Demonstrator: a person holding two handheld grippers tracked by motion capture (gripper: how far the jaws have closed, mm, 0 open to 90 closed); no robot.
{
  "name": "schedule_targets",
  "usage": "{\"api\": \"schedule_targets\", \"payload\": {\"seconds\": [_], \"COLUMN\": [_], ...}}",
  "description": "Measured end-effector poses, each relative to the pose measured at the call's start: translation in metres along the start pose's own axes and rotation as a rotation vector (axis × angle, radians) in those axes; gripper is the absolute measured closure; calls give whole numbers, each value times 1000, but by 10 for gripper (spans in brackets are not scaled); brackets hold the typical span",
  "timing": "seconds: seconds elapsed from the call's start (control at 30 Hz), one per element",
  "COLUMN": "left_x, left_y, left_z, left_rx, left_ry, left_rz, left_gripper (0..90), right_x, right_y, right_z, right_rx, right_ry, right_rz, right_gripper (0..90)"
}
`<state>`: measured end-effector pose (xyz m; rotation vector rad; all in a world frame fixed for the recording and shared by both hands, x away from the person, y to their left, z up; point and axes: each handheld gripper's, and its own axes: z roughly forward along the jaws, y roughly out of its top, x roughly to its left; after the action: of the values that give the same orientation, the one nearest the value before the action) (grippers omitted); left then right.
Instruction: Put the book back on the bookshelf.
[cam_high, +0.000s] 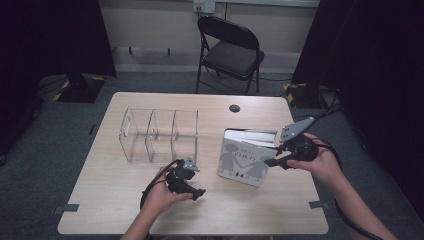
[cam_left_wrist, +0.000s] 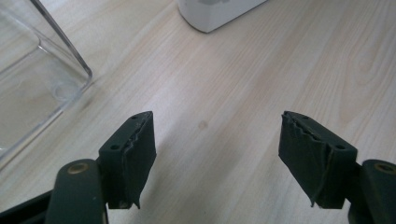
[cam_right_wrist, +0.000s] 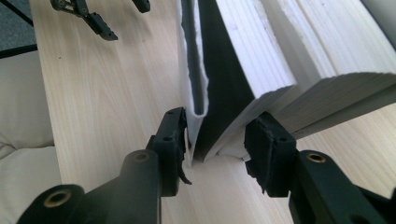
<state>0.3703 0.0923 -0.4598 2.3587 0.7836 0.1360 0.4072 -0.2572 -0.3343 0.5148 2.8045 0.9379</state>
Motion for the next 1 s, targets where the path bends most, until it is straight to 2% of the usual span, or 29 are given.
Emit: {"api": "schedule_targets", "payload": {"seconds": [0.2, 0.27, 0.4, 0.43, 0.67, 0.9, 1.0], "left_x": [-1, -1, -1, -1, -2, -1, -1], "left_y": [10, 14, 22, 23, 38, 55, 63], "left_z": [0, -1, -3, -3, -10, -15, -18], "left_rx": [3, 14, 42, 40, 22, 41, 26], "left_ry": [-3, -17, -14, -22, -9, -5, 0], "left_rz": [10, 9, 29, 23, 48, 80, 79], "left_gripper": [271, 271, 270, 269, 273, 270, 270], "right_x": [0, 0, 0, 0, -2, -1, 0], "right_y": [-1, -1, -2, -3, -8, -11, -12], "right_z": [0, 0, 0, 1, 2, 5, 6], "right_rx": [6, 11, 13, 7, 6, 16, 15], "right_ry": [-11, -20, -29, -19, -15, -22, -28], "right_rz": [8, 6, 7, 7, 18, 25, 29], "right_gripper": [547, 530, 519, 519, 480, 421, 380]}}
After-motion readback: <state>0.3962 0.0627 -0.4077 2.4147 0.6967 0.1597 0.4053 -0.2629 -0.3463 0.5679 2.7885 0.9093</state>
